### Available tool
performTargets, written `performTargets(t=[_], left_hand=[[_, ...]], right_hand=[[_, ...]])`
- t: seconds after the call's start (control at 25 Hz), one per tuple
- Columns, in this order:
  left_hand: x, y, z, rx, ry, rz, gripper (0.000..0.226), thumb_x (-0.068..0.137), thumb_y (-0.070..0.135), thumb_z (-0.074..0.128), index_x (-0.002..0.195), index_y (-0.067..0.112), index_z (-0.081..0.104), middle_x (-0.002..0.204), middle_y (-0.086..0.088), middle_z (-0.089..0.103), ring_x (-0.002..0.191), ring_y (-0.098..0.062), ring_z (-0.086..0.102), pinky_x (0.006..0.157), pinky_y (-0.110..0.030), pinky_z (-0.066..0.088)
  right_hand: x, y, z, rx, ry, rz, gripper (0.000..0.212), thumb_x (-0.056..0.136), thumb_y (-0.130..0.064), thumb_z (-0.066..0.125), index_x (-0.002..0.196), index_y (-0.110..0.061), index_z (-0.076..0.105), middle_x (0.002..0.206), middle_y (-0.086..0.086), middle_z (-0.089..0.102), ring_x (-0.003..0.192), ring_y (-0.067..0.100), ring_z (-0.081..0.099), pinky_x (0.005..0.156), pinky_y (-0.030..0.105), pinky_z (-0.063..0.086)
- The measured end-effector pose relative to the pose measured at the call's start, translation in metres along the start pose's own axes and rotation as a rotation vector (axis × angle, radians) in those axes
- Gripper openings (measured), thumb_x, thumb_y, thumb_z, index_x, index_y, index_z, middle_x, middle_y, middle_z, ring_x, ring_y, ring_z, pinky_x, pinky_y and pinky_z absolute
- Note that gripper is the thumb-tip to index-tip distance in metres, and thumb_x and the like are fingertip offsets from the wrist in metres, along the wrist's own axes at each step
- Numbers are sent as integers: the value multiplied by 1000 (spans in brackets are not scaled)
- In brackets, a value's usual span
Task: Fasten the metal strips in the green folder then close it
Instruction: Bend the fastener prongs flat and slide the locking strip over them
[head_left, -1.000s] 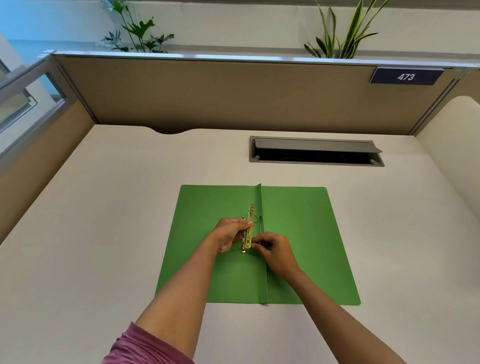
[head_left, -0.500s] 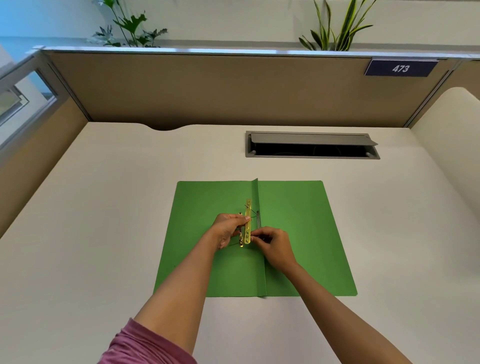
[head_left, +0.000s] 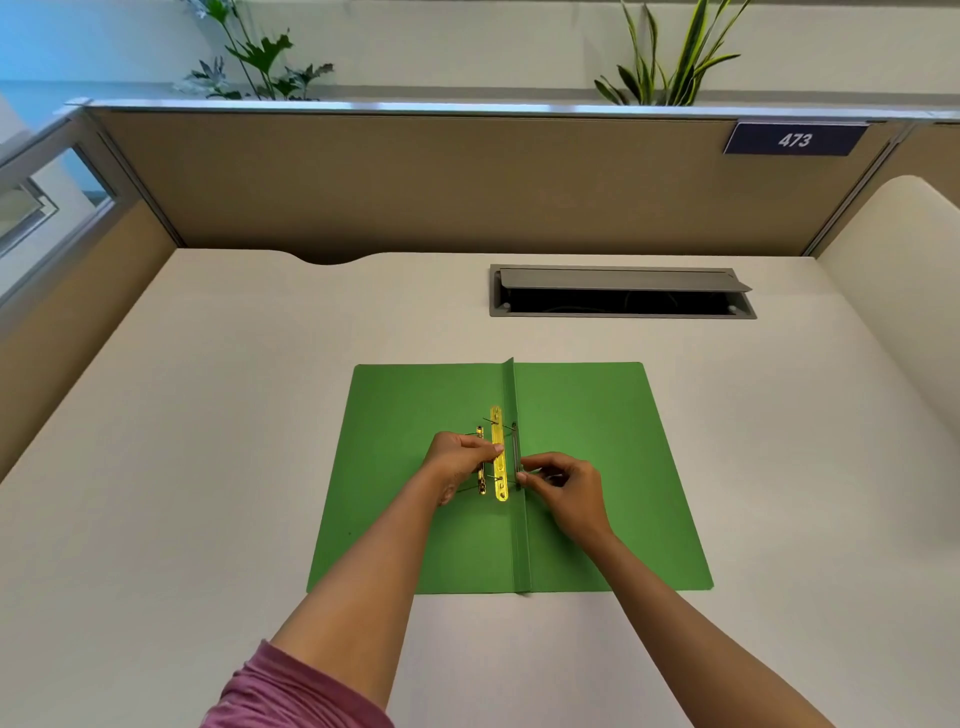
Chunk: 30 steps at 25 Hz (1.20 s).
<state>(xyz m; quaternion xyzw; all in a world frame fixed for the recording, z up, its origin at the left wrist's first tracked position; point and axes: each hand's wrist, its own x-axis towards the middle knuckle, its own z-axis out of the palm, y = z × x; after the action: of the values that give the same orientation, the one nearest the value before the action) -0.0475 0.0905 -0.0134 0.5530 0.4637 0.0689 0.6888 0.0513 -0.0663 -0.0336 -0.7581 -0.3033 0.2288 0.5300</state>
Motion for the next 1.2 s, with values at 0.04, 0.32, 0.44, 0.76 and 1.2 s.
performTargets(t=[0.04, 0.32, 0.44, 0.76, 1.2], left_hand=[[-1, -1, 0, -5, -5, 12, 6, 79, 4, 78, 78, 6, 73, 89, -8, 73, 97, -25, 68, 100, -36, 53], [-3, -2, 1, 128, 30, 93, 26, 78, 7, 81, 101, -2, 71, 95, -13, 70, 83, -18, 66, 85, -27, 53], [-3, 2, 3, 299, 42, 186, 22, 77, 14, 83, 95, 7, 73, 76, -4, 63, 72, -14, 58, 71, -23, 48], [4, -6, -4, 836, 44, 614, 32, 77, 42, 79, 108, 38, 73, 123, 6, 58, 123, -12, 44, 101, -35, 27], [18, -25, 3, 832, 85, 605, 31, 73, 57, 75, 103, 49, 73, 155, 9, 39, 150, -18, 18, 119, -57, 1]], right_hand=[[1, 0, -2, 11, 15, 17, 17, 75, -13, 82, 92, -11, 79, 83, 0, 77, 73, 16, 69, 72, 24, 58], [8, 1, -7, -4, -8, 106, 17, 85, -15, 73, 98, -6, 76, 94, 6, 76, 81, 6, 69, 81, 14, 54], [12, 2, -9, -13, -23, 139, 15, 87, -15, 71, 98, -6, 76, 95, 6, 76, 86, 13, 69, 86, 25, 56], [14, 5, -11, -28, -25, 182, 14, 86, -17, 72, 96, -7, 75, 90, 7, 75, 79, 12, 66, 79, 25, 55], [17, 7, -8, -49, -11, 207, 12, 85, -17, 72, 91, -8, 76, 83, 10, 74, 71, 11, 62, 70, 22, 50]])
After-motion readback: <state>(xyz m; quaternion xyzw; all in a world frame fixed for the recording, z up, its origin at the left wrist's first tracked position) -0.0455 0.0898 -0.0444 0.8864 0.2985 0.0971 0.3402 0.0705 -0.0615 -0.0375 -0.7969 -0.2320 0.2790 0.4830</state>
